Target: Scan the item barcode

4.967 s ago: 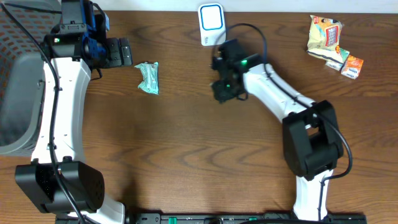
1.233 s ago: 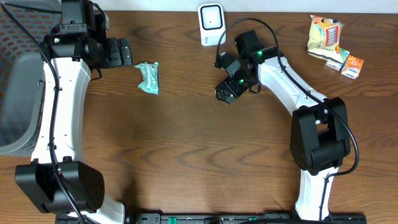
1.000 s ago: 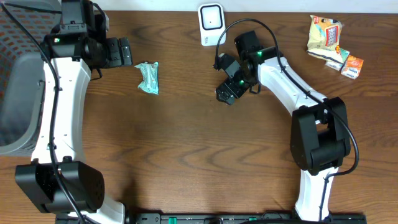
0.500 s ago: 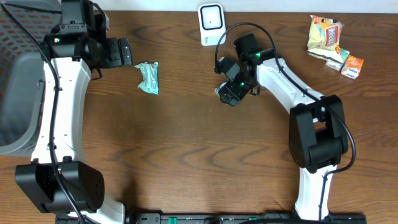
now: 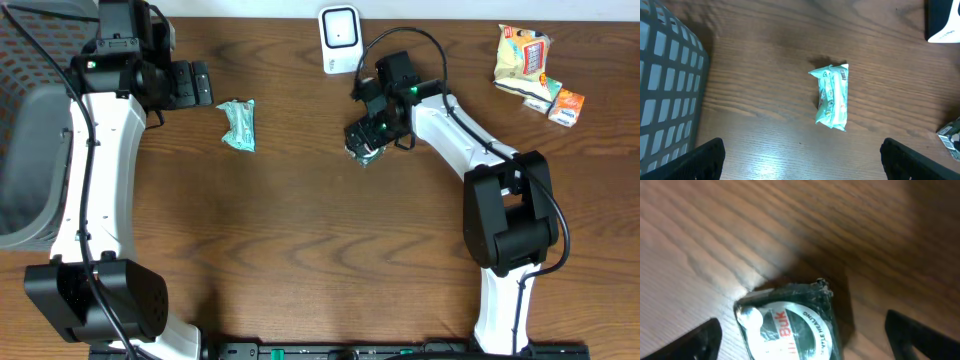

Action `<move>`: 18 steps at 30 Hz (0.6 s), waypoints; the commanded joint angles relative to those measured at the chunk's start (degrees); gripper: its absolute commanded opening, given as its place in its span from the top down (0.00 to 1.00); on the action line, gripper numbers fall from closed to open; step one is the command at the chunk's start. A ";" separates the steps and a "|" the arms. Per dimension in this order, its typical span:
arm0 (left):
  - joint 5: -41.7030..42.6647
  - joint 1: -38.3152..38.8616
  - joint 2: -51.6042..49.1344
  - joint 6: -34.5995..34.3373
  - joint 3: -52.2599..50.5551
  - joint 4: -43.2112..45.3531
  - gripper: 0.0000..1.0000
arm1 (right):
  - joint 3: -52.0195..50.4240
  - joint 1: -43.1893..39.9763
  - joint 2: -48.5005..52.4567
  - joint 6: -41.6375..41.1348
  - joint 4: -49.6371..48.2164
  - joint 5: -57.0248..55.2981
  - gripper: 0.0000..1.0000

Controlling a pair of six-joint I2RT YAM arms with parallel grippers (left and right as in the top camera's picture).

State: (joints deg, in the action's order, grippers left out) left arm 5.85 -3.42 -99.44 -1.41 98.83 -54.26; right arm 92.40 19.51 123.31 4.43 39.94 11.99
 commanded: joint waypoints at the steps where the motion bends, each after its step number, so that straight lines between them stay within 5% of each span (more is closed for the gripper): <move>1: -0.13 0.13 0.13 0.76 -0.24 -0.35 0.02 | -0.35 0.02 0.87 -22.58 -0.13 0.39 0.01; 5: -0.13 0.13 0.13 0.76 -0.24 -0.35 0.02 | -0.35 -0.09 0.76 -37.83 0.11 0.59 0.01; 12: -0.13 0.13 0.13 0.76 -0.24 -0.35 0.02 | -0.13 -1.11 0.28 -49.55 1.36 0.09 0.01; 18: -0.13 0.13 0.13 0.76 -0.24 -0.35 0.02 | -0.15 -1.09 0.22 -71.93 11.34 -4.11 0.01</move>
State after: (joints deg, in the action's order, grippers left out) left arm 5.82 -3.42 -99.44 -1.41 98.80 -54.30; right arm 92.36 18.52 123.31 -50.98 48.36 10.57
